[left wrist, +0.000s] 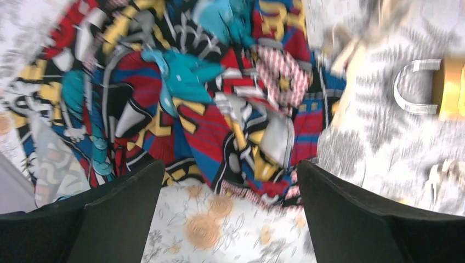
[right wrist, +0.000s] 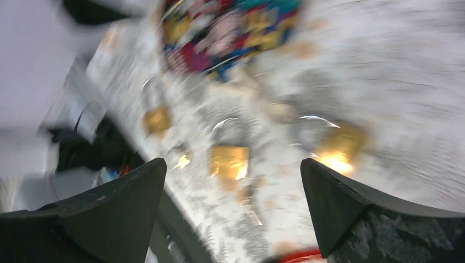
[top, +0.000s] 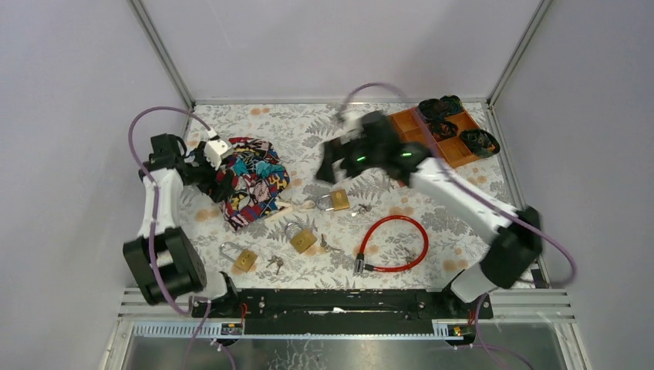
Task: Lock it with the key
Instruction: Reset both arms
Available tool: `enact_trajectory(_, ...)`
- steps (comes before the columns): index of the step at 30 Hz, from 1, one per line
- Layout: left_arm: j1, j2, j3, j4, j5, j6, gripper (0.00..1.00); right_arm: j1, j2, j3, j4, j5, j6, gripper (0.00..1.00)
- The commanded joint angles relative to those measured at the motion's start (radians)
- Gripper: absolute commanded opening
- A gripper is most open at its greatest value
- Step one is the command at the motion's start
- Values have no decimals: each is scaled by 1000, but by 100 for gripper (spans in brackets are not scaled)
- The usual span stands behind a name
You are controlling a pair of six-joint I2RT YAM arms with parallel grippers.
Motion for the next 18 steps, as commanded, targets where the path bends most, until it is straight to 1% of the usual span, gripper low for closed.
enact_trajectory(1,-86,-203,-178,437,90,-491,99,-327,-300,-269,95,128,56,100)
enact_trajectory(3,-147,-240,-222,530,17,-632,99,-523,-393,-359,68,184,55,100)
enact_trajectory(5,-163,-247,-256,622,-17,-840,99,-635,-449,-408,29,305,10,100)
enact_trajectory(7,-168,-263,-309,702,-38,-958,99,-657,-485,-450,27,490,-27,100)
enact_trajectory(8,-175,-275,-335,729,-55,-987,99,-658,-500,-471,38,566,-28,100)
enact_trajectory(10,-199,-298,-385,752,-104,-1019,99,-658,-543,-525,70,690,22,100)
enact_trajectory(13,-256,-342,-450,757,-187,-1036,99,-658,-625,-621,116,774,85,100)
enact_trajectory(14,-274,-360,-475,764,-205,-1044,99,-658,-650,-656,146,781,97,99)
enact_trajectory(18,-301,-410,-538,802,-219,-1092,99,-658,-688,-722,172,817,119,100)
